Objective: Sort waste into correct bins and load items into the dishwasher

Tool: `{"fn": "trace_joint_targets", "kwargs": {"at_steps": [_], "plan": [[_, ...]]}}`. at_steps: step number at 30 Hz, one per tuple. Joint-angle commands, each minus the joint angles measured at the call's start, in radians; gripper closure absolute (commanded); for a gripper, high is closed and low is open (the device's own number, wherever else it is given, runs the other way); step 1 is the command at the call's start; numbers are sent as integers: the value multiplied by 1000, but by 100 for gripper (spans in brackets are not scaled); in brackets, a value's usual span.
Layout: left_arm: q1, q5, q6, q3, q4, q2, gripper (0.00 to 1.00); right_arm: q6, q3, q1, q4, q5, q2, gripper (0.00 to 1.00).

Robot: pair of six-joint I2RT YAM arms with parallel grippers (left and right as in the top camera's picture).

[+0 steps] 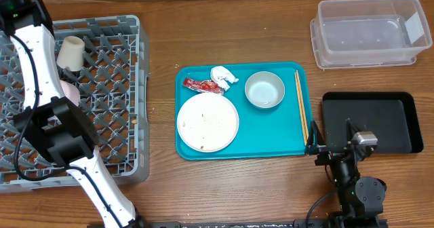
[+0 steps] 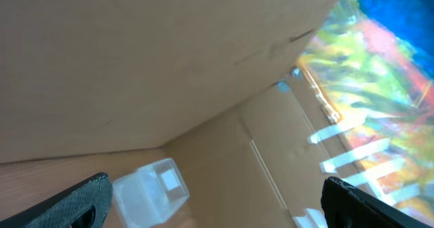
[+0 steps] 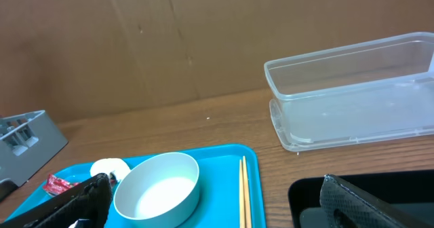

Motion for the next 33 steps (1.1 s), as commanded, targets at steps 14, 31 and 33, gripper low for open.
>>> {"fn": "trace_joint_targets", "kwargs": {"at_steps": [14, 31, 33], "plan": [[126, 22, 772, 22, -485, -25, 0, 3, -10, -6, 6, 5, -11, 0], [158, -1238, 1570, 23, -1525, -148, 0, 3, -10, -6, 6, 5, -11, 0], [143, -1143, 1583, 22, -1529, -148, 0, 3, -10, -6, 6, 5, -11, 0]]}}
